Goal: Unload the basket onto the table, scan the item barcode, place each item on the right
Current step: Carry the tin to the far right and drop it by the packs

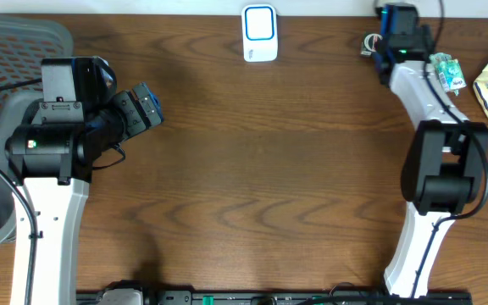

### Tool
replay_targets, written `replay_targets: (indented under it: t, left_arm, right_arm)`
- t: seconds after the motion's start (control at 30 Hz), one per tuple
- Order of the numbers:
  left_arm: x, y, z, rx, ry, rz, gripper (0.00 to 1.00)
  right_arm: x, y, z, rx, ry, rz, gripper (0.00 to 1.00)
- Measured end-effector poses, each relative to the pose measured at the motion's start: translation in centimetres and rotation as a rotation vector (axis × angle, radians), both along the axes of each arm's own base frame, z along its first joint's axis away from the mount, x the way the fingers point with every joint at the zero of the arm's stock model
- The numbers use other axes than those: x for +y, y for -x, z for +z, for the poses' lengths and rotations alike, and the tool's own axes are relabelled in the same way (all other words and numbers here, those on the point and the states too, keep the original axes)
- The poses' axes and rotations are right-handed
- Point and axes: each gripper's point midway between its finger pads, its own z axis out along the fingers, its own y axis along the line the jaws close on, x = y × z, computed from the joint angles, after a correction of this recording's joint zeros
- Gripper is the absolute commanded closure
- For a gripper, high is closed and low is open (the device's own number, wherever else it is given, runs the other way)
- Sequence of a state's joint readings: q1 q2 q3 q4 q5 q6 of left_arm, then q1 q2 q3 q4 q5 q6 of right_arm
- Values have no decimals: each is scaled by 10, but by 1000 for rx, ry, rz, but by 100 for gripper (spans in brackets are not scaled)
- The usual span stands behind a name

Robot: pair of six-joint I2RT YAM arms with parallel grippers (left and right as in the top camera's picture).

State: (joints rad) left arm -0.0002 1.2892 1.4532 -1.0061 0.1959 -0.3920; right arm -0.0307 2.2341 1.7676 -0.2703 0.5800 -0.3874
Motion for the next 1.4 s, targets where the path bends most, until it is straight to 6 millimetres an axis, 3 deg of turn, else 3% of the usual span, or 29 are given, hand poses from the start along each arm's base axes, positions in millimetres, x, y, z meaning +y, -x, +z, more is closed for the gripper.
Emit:
replay_targets:
  t: [0.07,0.13,0.23,0.27,0.3,0.37,0.4,0.53,0.67,0.77,0.9,0.97,1.17,1.4]
  left_arm:
    - [0,0,0,0,0,0,2]
    - [0,0,0,0,0,0,2]
    - [0,0,0,0,0,0,2]
    - [0,0,0,0,0,0,2]
    - [0,0,0,0,0,0,2]
    - [0,0,0,0,0,0,2]
    - [0,0,0,0,0,0,2]
    - [0,0,0,1,0,0,2]
    - [0,0,0,0,0,0,2]
    - [0,0,0,1,0,0,2]
    - [0,0,0,0,0,0,2]
    - [0,0,0,0,0,0,2]
    - [0,0,0,0,0,0,2]
    - [0,0,0,0,0,0,3]
  right_arm:
    - [-13,6,-4,1,-22,-47,2]
    - [-14,8,-5,-13,-48,-71,1]
    - [14,0,-10,-47,-139,-29,5]
    - [31,-5,-12,-56,-187,9,43]
    - [54,-13,-13,-83,-266,64,71]
    - [78,-22,-11,-126,-360,110,93]
    - [98,-31,-5,-187,-464,140,99]
    - [123,-54,22,-371,-704,157,99]
    - [134,-67,29,-458,-808,171,99]
    - [136,-74,6,-464,-824,158,99]
    - [131,-82,-50,-457,-821,117,99]
    - [126,-85,-67,-469,-804,96,99]
    - [111,-84,-90,-475,-766,44,99]
    - [65,-76,-97,-497,-629,-89,99]
